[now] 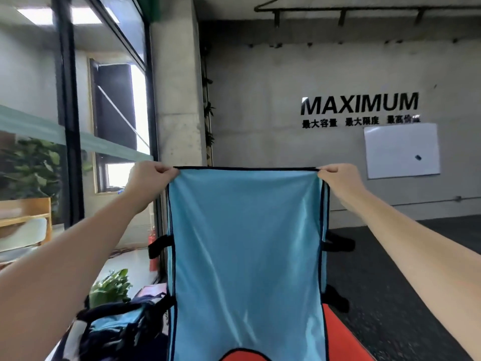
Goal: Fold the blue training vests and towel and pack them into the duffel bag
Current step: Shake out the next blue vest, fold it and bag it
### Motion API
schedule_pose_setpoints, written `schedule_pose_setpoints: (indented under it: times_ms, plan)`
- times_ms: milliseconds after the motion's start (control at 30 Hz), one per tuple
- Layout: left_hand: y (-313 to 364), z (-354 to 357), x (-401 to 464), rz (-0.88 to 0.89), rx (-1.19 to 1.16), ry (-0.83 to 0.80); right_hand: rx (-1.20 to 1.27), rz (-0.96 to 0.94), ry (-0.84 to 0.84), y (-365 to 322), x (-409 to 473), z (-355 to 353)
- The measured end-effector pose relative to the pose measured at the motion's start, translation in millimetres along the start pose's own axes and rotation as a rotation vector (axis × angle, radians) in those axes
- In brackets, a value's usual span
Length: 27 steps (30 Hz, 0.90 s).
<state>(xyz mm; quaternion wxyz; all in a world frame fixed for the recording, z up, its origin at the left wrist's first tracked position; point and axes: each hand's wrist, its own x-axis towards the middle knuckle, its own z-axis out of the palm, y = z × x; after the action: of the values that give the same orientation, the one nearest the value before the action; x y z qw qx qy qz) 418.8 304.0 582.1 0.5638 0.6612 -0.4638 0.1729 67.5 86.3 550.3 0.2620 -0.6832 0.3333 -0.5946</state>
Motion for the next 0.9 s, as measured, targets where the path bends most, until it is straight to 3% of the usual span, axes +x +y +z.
schedule_pose_setpoints:
  times_ms: [333,467,633,900]
  plan:
    - [-52.9,5.1,21.9,-0.083,-0.016,-0.158,-0.143,-0.003,-0.177,25.2,21.7,16.9]
    - [-93.5,37.9,10.4,-0.113,0.016,-0.255,-0.245,0.024,-0.237,68.8,19.4,43.0]
    - [-161.4,88.3,-20.0,-0.124,0.221,-0.348,-0.458,-0.011,-0.325,136.8,5.6,82.9]
    - [-258.7,157.4,-75.8,-0.172,0.271,-0.476,-0.554,0.033,-0.51,244.7,-37.8,132.7]
